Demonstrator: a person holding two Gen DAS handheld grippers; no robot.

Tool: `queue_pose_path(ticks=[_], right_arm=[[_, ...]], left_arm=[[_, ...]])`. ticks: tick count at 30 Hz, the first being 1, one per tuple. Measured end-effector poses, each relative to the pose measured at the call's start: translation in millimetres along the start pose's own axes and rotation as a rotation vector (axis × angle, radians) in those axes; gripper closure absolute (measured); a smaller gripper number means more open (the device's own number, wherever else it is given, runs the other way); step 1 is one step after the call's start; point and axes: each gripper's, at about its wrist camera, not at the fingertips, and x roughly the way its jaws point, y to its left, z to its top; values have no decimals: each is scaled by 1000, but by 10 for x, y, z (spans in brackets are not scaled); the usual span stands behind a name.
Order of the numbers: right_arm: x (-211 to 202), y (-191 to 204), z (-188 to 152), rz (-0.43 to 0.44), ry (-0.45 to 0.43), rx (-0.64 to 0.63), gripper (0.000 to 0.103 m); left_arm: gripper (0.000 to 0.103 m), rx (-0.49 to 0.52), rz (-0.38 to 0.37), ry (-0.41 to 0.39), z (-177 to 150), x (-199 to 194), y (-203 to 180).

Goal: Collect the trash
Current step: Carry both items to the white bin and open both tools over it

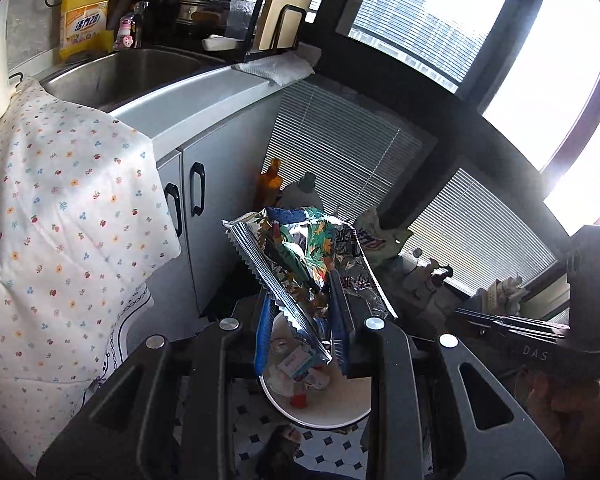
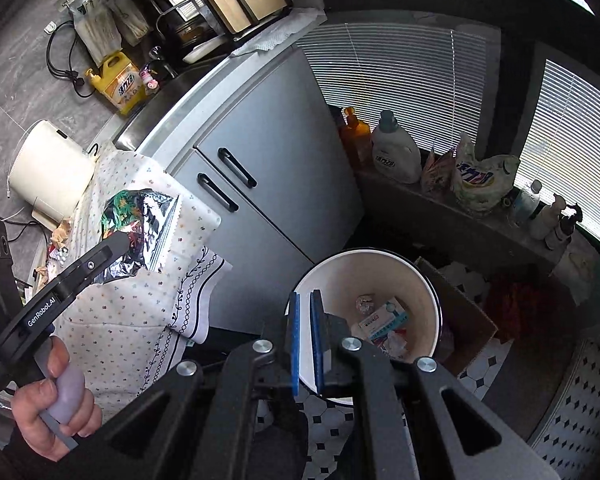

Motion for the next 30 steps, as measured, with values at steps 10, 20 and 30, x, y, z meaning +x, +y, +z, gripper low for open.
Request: queue_pose_path(ticks=[10,20,30], right_arm=[[-286,-483,-61,-62,-50,48,60],[-312,-610,-35,-80,-63,81,52],[-216,-147,101,-34,-78,22,41]], left_arm=[[76,41,-84,131,-180,454,-444],[25,62,-92,210,-221,575,-467],[18,-2,5,120,18,158,74]])
